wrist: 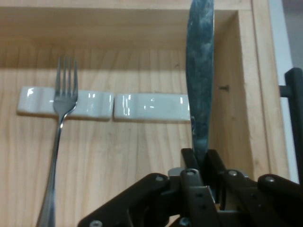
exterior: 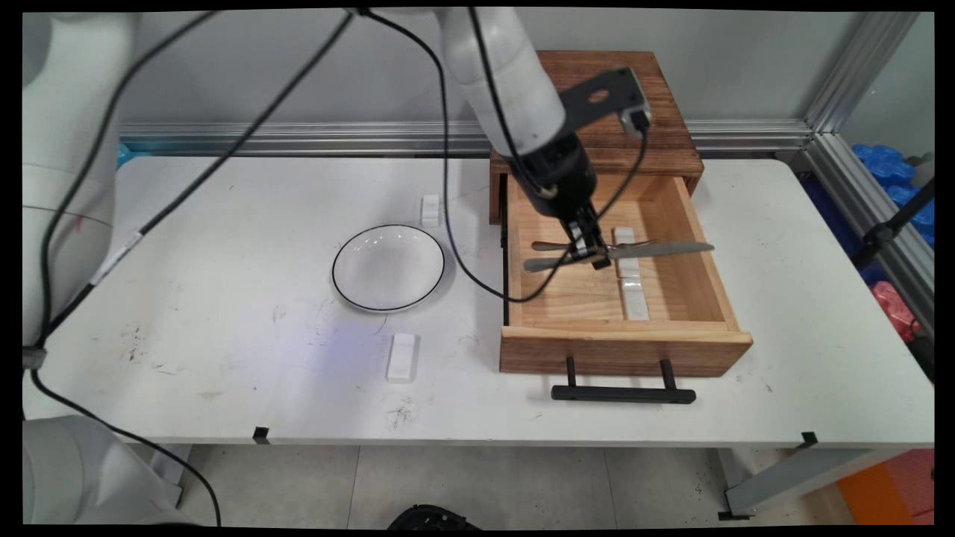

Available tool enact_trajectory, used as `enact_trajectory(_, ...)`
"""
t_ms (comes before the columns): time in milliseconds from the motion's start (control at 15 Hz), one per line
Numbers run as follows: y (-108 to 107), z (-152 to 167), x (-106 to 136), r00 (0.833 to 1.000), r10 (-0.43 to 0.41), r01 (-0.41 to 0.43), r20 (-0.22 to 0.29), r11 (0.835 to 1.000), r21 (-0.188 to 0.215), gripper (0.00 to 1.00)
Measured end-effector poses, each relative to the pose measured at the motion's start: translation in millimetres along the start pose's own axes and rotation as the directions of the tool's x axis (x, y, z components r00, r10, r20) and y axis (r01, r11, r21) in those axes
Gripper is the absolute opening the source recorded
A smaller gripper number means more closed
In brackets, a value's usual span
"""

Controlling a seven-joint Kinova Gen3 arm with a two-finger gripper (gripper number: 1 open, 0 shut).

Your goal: Place the picked object into the drawer

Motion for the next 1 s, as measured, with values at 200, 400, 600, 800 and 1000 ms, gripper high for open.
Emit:
enact_trajectory(200, -3.9, 25.5, 3.0, 1.0, 0.015, -0.015, 0.015, 1.0, -0.001, 0.0)
enact_trajectory(400, -9.4, 50.3, 2.5, 0.999, 0.026, -0.026, 0.035, 1.0, 0.0, 0.0)
enact_trajectory(600, -14.8, 72.5, -1.4, 0.998, 0.029, -0.029, 0.058, 1.0, -0.003, 0.0)
enact_trajectory(800, -18.6, 85.8, -6.5, 0.997, 0.028, -0.028, 0.077, 1.0, -0.006, 0.0)
enact_trajectory(1000, -22.8, 97.4, -13.0, 0.995, 0.027, -0.026, 0.096, 1.0, -0.009, 0.0)
